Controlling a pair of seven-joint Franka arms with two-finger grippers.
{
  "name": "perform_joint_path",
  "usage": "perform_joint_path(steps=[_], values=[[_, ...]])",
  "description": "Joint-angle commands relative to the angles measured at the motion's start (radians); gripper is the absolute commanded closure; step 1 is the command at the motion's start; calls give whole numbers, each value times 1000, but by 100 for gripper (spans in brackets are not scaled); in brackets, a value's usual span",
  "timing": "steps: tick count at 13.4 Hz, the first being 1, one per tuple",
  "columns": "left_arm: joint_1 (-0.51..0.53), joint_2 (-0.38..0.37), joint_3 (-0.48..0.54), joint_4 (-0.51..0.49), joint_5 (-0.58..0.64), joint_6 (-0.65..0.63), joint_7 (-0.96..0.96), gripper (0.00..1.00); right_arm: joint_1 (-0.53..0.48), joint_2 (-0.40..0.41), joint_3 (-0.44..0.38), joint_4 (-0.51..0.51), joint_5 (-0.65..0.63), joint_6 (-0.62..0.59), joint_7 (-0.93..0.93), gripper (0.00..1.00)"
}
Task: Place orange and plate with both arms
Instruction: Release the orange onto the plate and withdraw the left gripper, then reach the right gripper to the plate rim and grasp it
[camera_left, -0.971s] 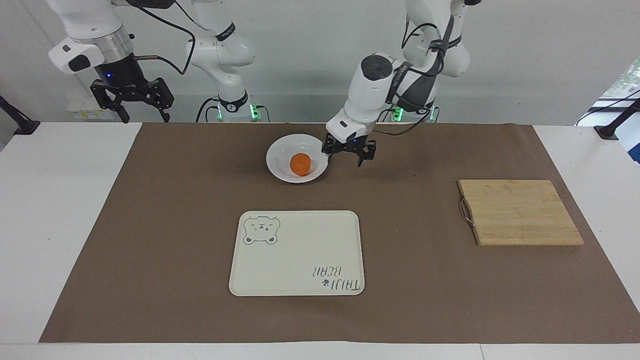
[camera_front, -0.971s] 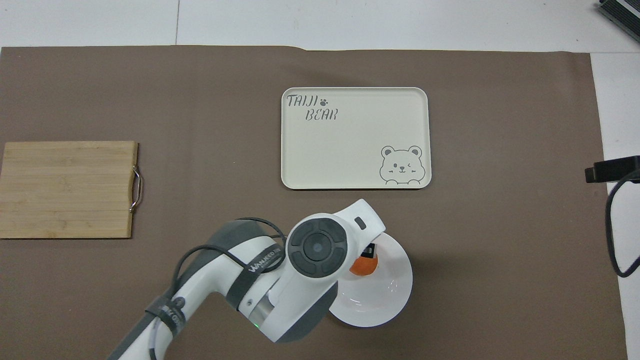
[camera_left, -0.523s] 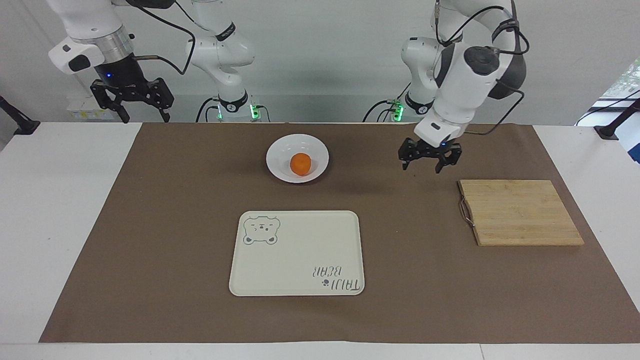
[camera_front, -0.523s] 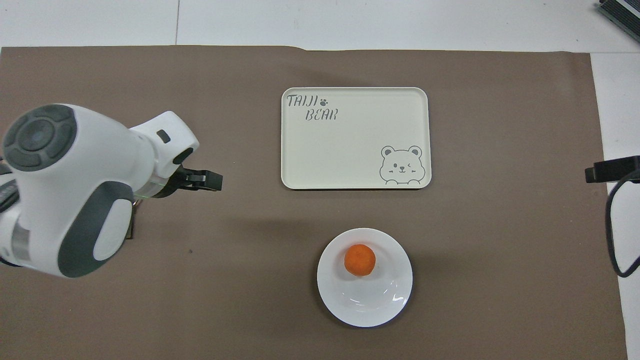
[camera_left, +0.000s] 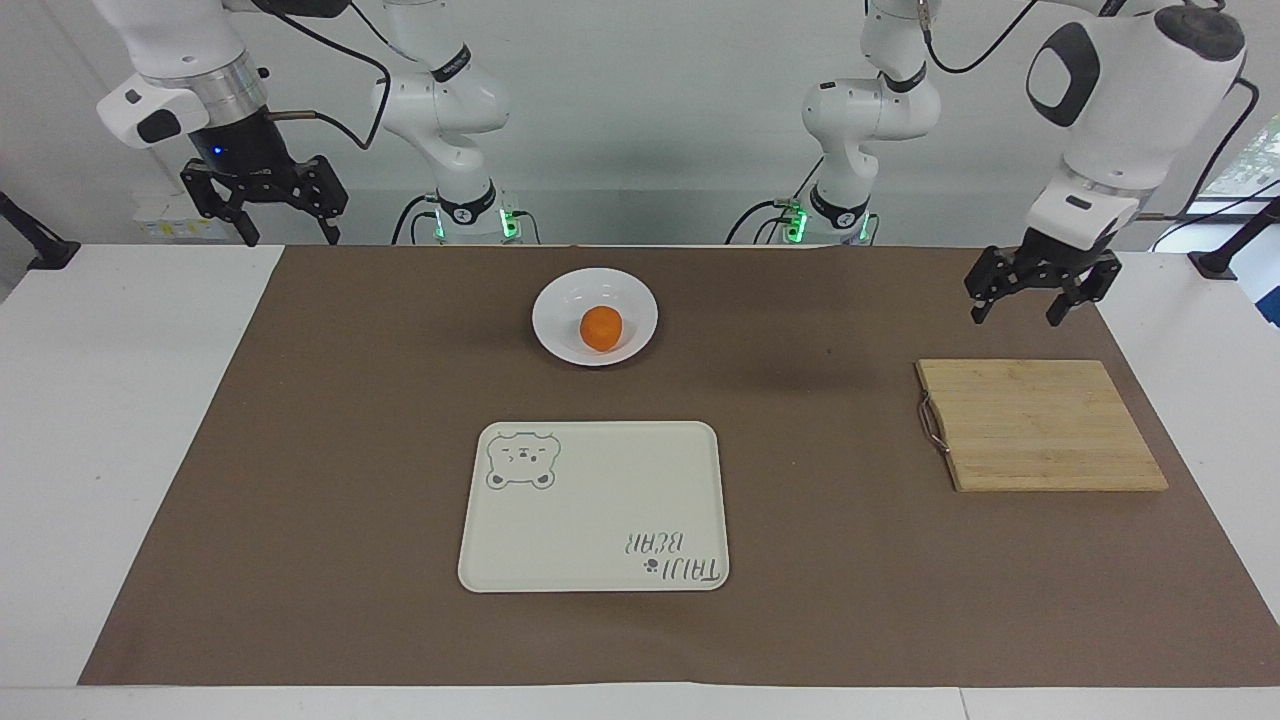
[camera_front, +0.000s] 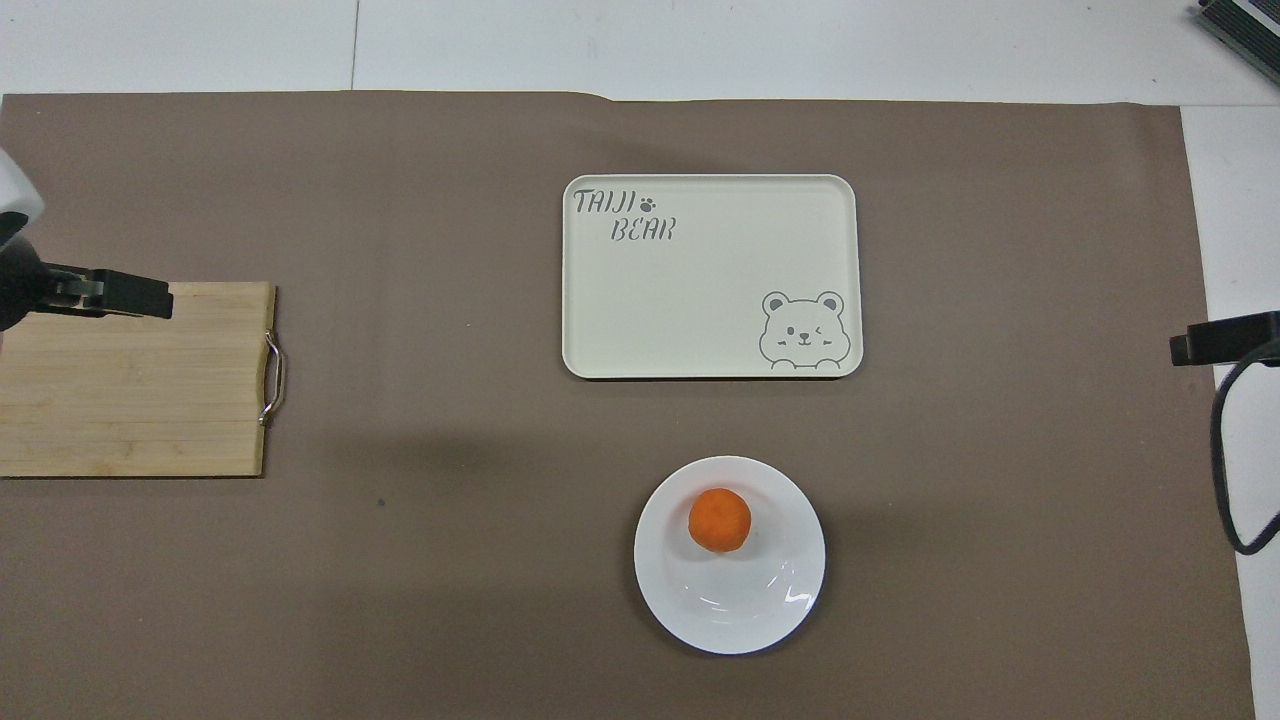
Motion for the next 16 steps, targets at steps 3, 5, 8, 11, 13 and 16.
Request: perform_joint_path(steps=[3, 5, 8, 11, 13, 16], values=[[25, 71, -6, 212, 3, -237, 8, 0, -1, -9, 5, -6, -13, -6, 12, 0], [27, 67, -6, 209, -41, -237, 1, 0, -9, -9, 2, -6, -13, -14, 4, 0], [27, 15, -1, 129, -32, -220, -9, 0, 1, -14, 28, -49, 40, -15, 10, 0], [18, 10, -1, 124, -32, -219, -23, 0, 4, -51, 39, -204, 150, 6, 4, 0], [18, 10, -1, 124, -32, -227, -22, 0, 39, -51, 51, -252, 169, 26, 3, 0], [25, 10, -1, 127, -32, -228, -18, 0, 60, -51, 54, -411, 292, 136, -62, 0]])
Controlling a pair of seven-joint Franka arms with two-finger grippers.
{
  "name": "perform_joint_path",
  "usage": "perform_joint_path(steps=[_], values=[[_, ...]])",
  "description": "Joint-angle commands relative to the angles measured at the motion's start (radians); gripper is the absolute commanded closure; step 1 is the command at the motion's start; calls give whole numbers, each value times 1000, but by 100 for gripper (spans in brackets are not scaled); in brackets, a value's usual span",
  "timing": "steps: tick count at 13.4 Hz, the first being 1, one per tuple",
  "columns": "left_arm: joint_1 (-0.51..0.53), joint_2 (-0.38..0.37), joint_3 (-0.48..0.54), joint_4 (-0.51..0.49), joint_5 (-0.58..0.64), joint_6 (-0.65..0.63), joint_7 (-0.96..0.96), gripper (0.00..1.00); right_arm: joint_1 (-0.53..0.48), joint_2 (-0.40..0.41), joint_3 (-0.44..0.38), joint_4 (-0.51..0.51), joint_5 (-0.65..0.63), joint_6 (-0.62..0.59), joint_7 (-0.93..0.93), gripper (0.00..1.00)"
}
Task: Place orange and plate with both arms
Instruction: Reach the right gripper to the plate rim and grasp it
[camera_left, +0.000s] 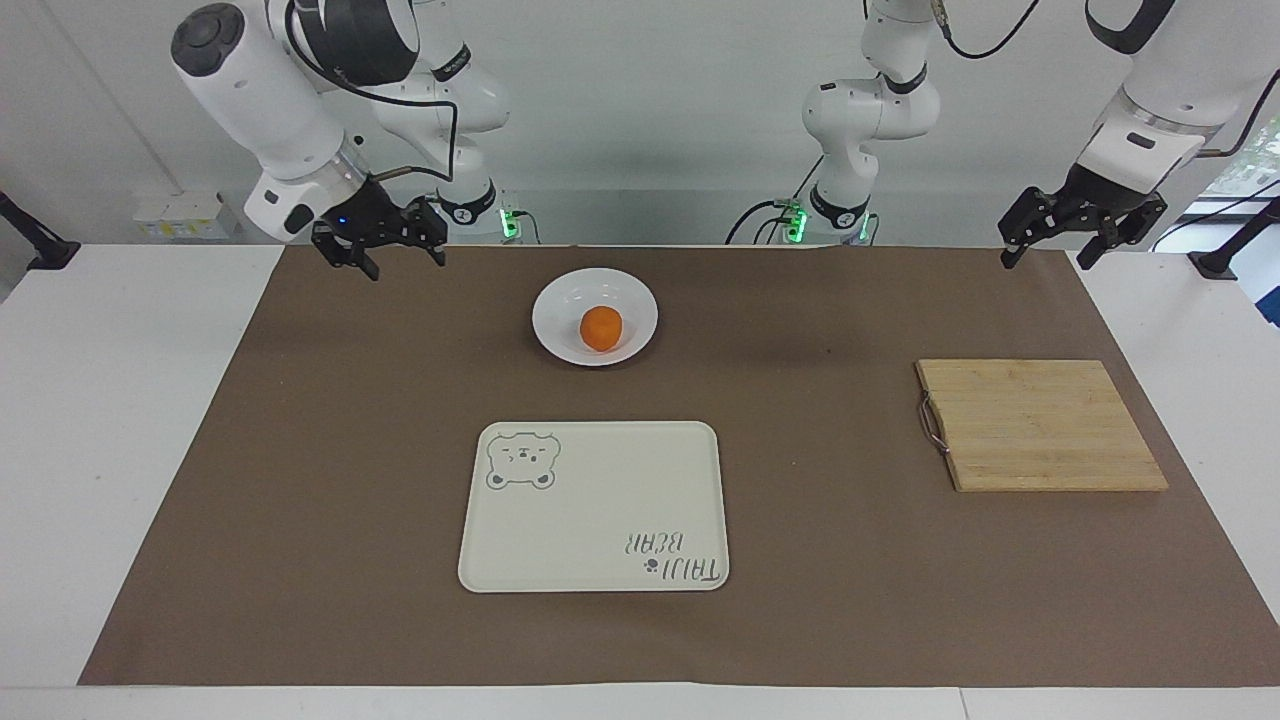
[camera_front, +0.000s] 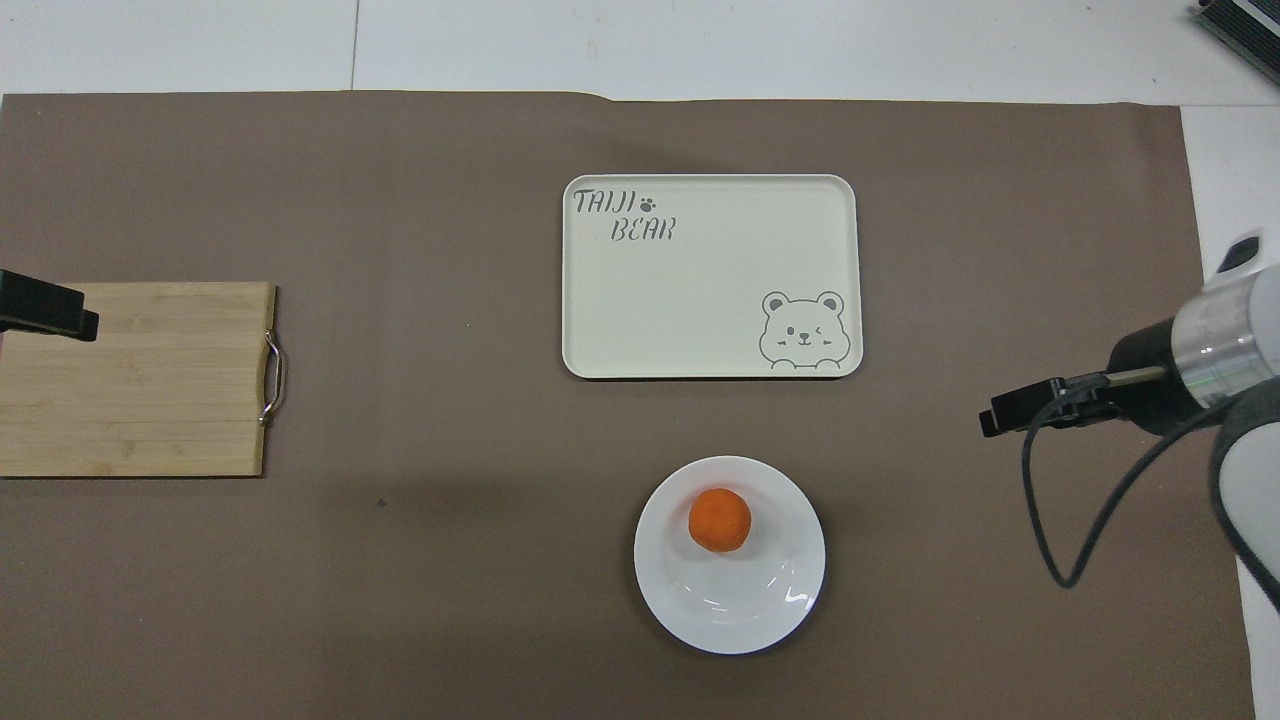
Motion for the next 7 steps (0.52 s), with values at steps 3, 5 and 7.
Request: perform_joint_path(steps=[3, 5, 7], values=[[9, -25, -2, -23, -13, -3, -5, 0, 86, -26, 1, -285, 146, 238, -73, 0], [9, -25, -2, -23, -13, -8, -5, 0, 145, -22, 1, -372, 169, 344, -78, 0], [7, -25, -2, -23, -13, -8, -5, 0, 153, 0, 1, -432, 245, 392, -108, 0]])
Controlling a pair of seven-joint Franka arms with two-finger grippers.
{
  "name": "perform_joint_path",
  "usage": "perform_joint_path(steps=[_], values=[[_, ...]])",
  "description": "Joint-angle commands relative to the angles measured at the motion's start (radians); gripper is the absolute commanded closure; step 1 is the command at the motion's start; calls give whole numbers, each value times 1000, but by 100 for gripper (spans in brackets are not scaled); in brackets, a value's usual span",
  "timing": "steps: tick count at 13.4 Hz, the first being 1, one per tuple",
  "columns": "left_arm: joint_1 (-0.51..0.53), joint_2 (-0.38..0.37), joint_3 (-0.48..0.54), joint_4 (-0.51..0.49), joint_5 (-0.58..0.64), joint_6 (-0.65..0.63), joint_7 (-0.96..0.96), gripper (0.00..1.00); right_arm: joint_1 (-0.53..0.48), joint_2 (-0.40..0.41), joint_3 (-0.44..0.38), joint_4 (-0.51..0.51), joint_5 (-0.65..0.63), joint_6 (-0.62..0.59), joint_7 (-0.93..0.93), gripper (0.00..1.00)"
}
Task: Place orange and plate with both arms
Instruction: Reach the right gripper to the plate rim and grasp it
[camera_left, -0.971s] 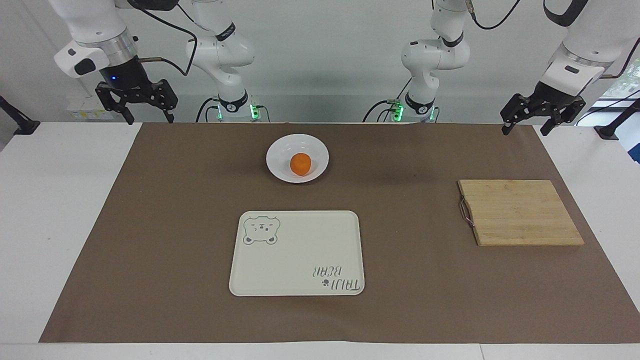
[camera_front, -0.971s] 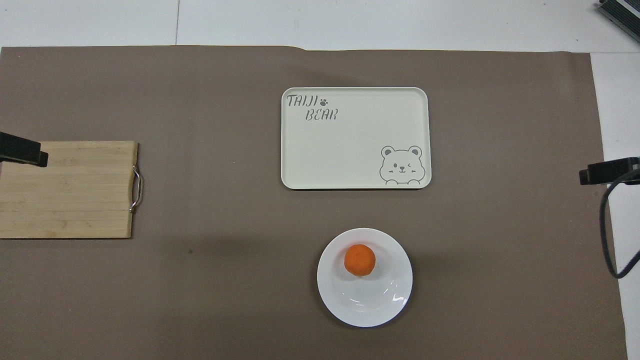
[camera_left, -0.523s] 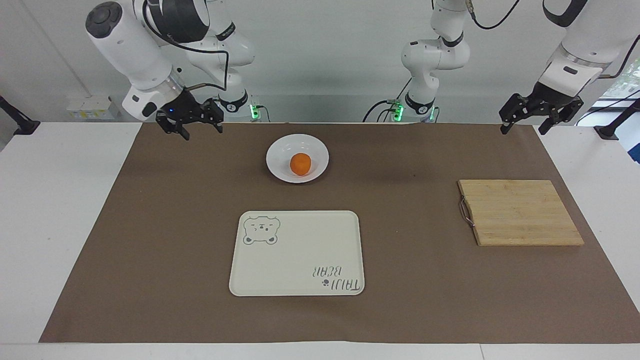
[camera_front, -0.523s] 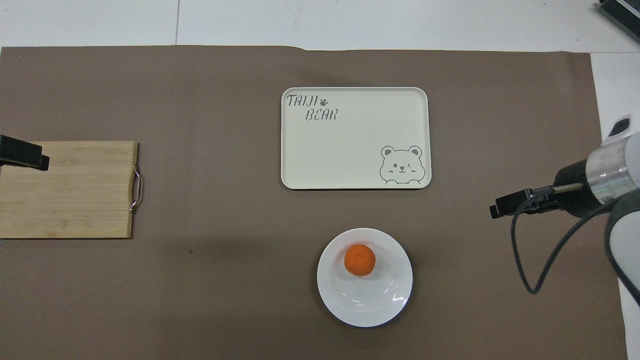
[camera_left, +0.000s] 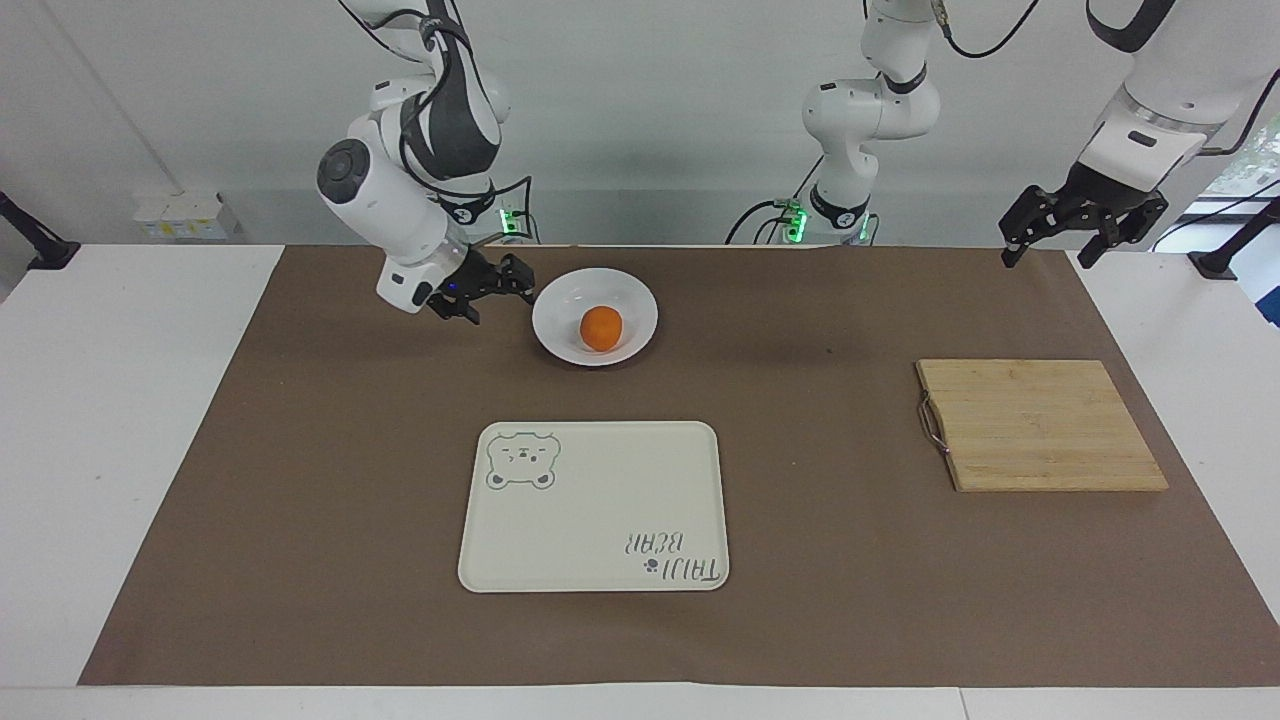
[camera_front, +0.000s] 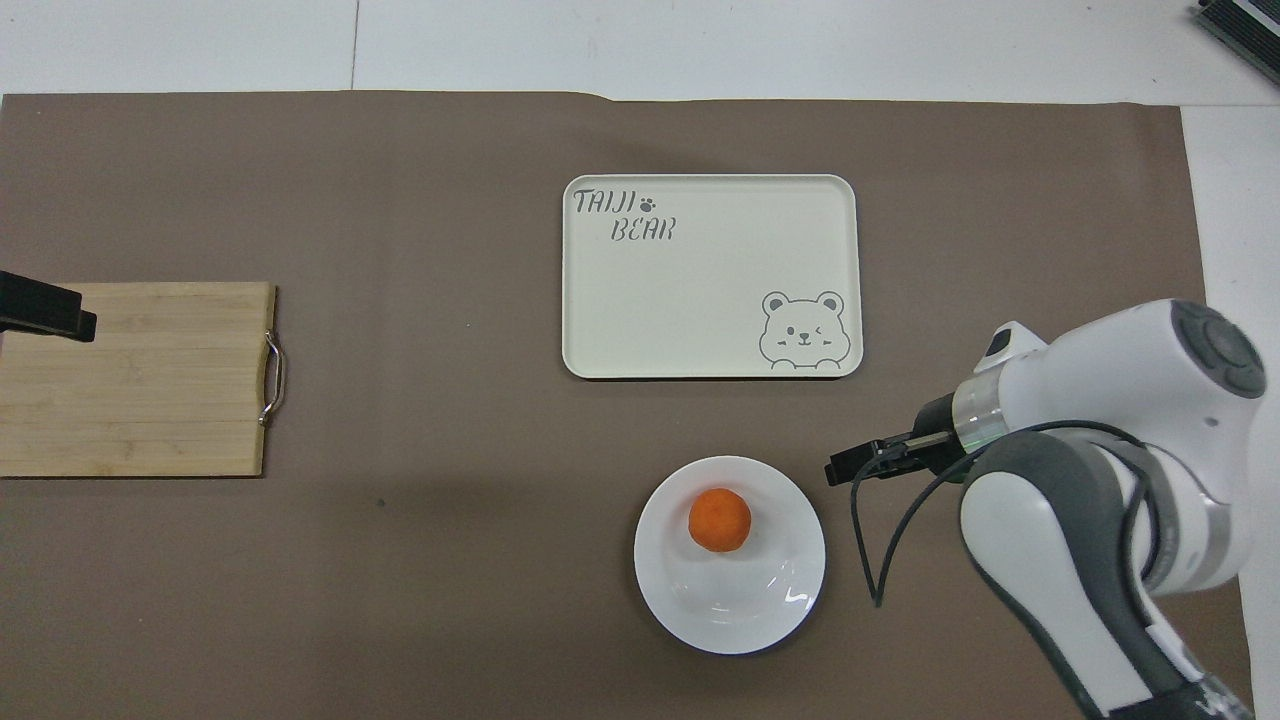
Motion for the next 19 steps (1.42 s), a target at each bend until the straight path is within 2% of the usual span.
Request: perform_joint_path(steps=[1, 5, 9, 13, 15, 18, 19], values=[[6, -23, -2, -23, -13, -7, -5, 0, 3, -10, -4, -116, 99, 91, -101, 0], [9, -23, -2, -23, -13, -7, -5, 0, 12, -8, -4, -219, 223, 163, -230, 0], [9, -23, -2, -23, -13, -7, -5, 0, 9, 30, -4, -309, 430, 232, -391, 0], [9, -23, -2, -23, -13, -7, -5, 0, 8, 29, -4, -329, 457, 226, -384, 0], [9, -23, -2, -23, -13, -7, -5, 0, 18, 3, -5, -367, 518, 225, -384, 0], [9, -23, -2, -23, -13, -7, -5, 0, 17, -8, -4, -386, 520, 218, -382, 0], [9, -23, -2, -23, -13, -7, -5, 0, 15, -8, -4, -384, 520, 217, -381, 11]])
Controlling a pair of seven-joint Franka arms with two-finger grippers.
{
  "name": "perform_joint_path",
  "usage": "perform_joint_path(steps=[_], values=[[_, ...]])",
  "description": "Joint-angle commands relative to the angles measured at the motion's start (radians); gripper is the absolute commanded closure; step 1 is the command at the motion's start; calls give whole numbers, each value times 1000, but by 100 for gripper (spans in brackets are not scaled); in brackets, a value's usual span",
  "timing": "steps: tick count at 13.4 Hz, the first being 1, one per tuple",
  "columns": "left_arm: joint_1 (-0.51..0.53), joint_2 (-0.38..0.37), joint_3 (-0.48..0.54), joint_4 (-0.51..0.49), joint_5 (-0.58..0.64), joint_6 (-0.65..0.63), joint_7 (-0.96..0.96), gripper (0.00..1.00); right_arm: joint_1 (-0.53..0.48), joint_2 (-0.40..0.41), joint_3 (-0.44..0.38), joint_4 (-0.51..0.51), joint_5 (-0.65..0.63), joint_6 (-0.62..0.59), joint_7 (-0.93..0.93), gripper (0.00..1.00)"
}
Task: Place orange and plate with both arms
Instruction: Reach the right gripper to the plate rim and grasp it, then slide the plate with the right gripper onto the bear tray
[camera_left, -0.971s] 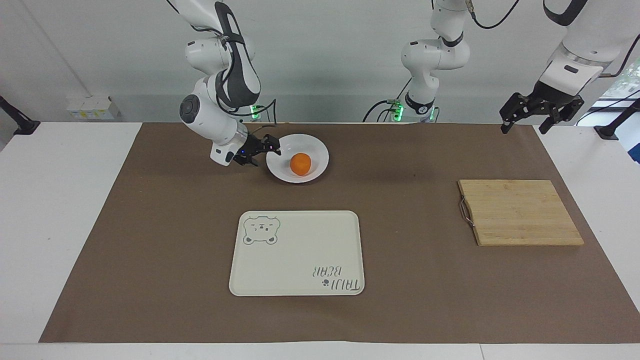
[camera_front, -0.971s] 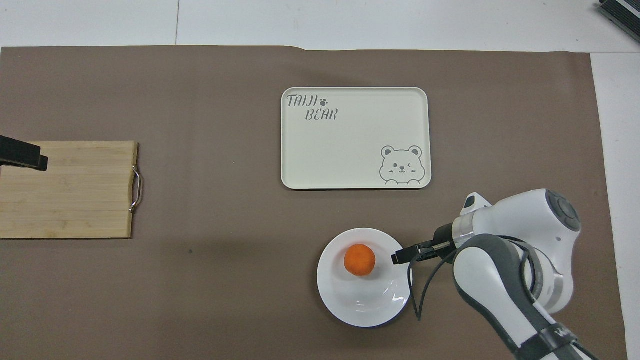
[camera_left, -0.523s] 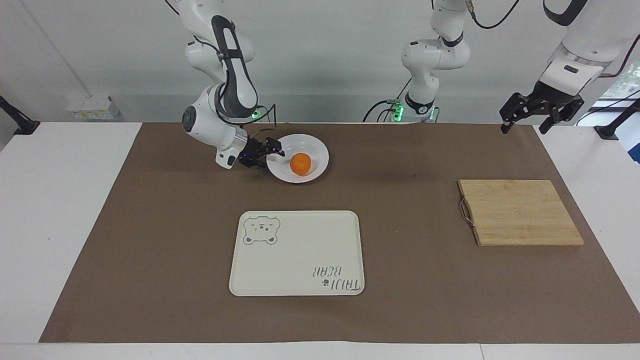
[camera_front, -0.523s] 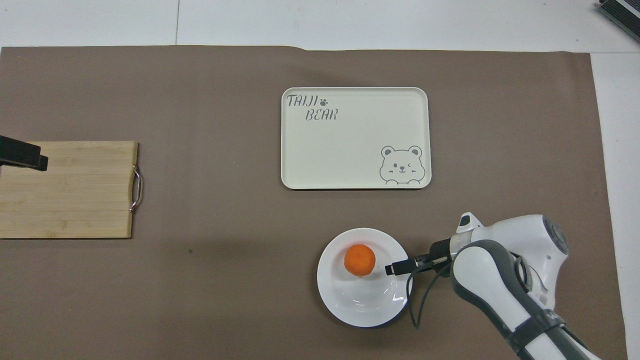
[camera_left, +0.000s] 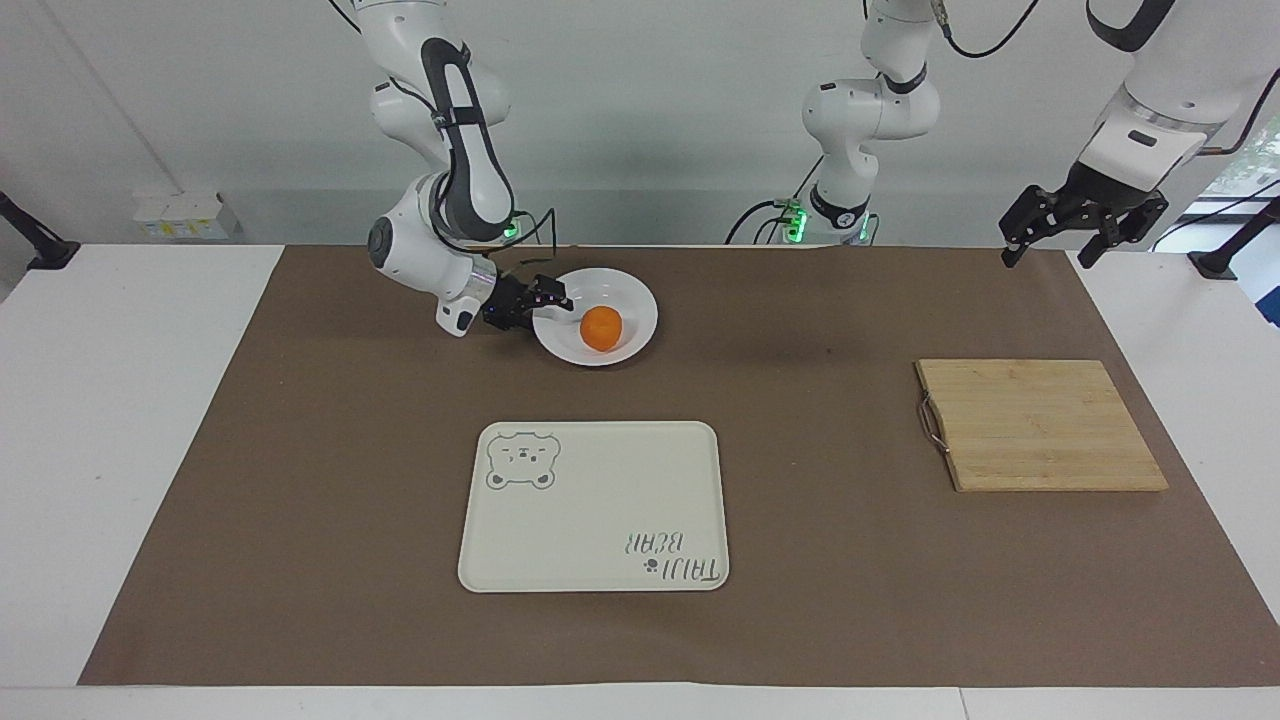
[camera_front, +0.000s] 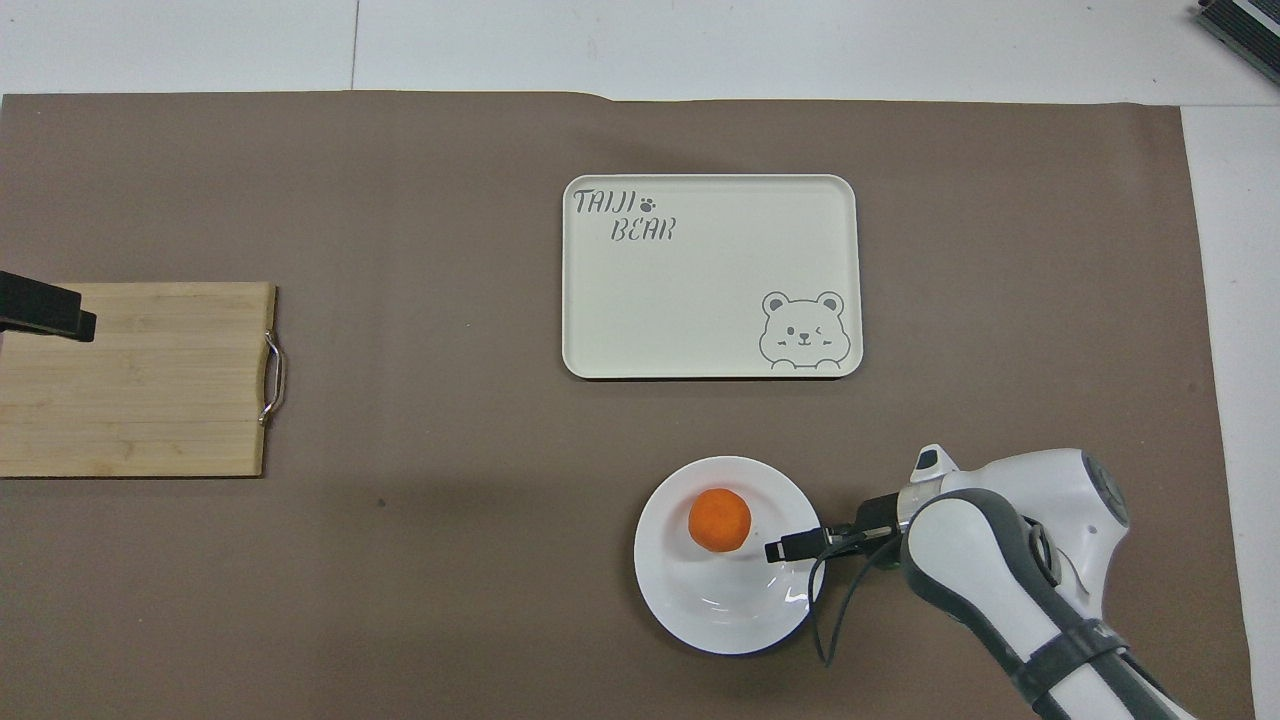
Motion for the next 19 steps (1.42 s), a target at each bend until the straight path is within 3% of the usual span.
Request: perform_joint_path(steps=[1, 3, 4, 9, 12, 19], values=[[9, -23, -2, -23, -13, -7, -5, 0, 0, -36, -4, -29, 36, -6, -6, 39], [9, -23, -2, -23, -13, -7, -5, 0, 0, -36, -4, -29, 36, -6, 31, 87], [9, -23, -2, -23, -13, -7, -5, 0, 1, -36, -2, -29, 36, -6, 47, 100], [9, -23, -2, -23, -13, -7, -5, 0, -2, -25, -4, -17, 36, -16, 71, 100], [9, -23, -2, -23, -13, -7, -5, 0, -17, 5, -4, 47, 39, -69, 61, 100], [9, -23, -2, -23, -13, -7, -5, 0, -63, 28, -4, 102, 186, -140, -28, 100]])
